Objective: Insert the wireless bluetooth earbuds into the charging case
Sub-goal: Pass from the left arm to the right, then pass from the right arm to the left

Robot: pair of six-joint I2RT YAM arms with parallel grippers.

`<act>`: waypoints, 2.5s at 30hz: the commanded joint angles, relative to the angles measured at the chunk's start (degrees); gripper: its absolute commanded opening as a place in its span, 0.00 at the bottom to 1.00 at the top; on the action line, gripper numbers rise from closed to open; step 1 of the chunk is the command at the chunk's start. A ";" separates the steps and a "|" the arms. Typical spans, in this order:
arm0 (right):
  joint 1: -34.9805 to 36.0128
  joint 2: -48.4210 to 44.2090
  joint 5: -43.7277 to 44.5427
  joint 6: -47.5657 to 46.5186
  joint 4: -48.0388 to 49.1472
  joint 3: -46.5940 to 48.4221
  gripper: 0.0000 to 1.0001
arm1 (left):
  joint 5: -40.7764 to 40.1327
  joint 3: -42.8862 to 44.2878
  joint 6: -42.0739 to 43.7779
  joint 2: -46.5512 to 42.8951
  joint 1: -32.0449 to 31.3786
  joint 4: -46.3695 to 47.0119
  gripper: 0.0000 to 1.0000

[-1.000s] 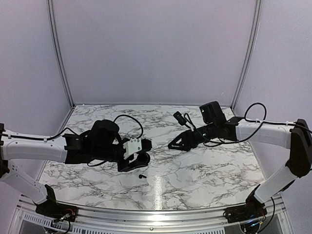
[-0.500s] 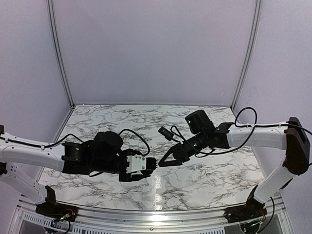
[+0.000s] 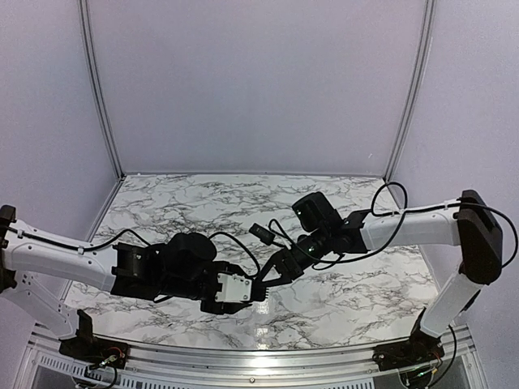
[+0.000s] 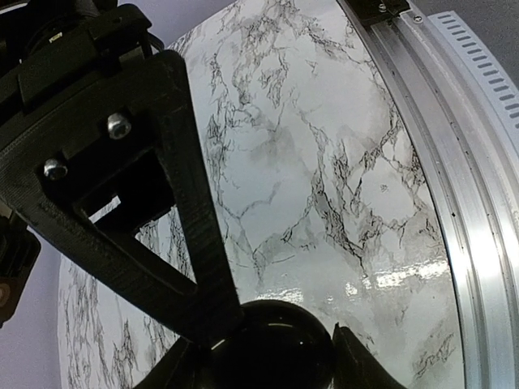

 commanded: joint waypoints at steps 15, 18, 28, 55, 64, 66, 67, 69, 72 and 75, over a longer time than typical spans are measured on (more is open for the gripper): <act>3.28 3.59 -0.70 3.30 5.62 2.34 0.14 | -4.52 2.22 1.28 1.39 -1.78 -1.47 0.27; 3.27 3.37 -0.53 3.41 5.89 2.42 0.08 | -6.03 2.00 0.58 1.02 -1.78 -1.28 0.30; 1.82 0.92 0.37 4.35 8.62 1.30 0.05 | -12.82 -3.65 -4.00 -6.54 -1.64 5.54 0.72; 2.37 -11.68 23.17 15.68 36.98 -6.63 0.07 | -26.81 -6.94 -25.83 -5.41 0.34 32.53 0.83; 2.75 -10.76 22.10 15.30 36.37 -6.85 0.08 | -22.42 -7.88 -25.99 -5.61 0.33 37.36 0.75; 2.84 -10.74 22.05 15.31 36.30 -6.92 0.08 | -22.17 -7.86 -26.02 -5.41 0.25 37.75 0.74; 2.84 -10.72 21.94 15.29 36.36 -6.93 0.08 | -22.17 -7.89 -26.00 -5.37 0.25 37.93 0.74; 2.97 -10.60 21.85 15.29 36.31 -6.96 0.08 | -22.19 -7.51 -25.89 -5.06 0.25 37.99 0.74; 3.15 -10.40 21.36 15.58 36.66 -7.02 0.08 | -22.27 -7.06 -25.78 -4.29 0.25 37.99 0.73; 3.36 -10.22 20.89 15.90 37.04 -7.07 0.08 | -22.79 -7.09 -25.91 -3.99 0.17 38.02 0.72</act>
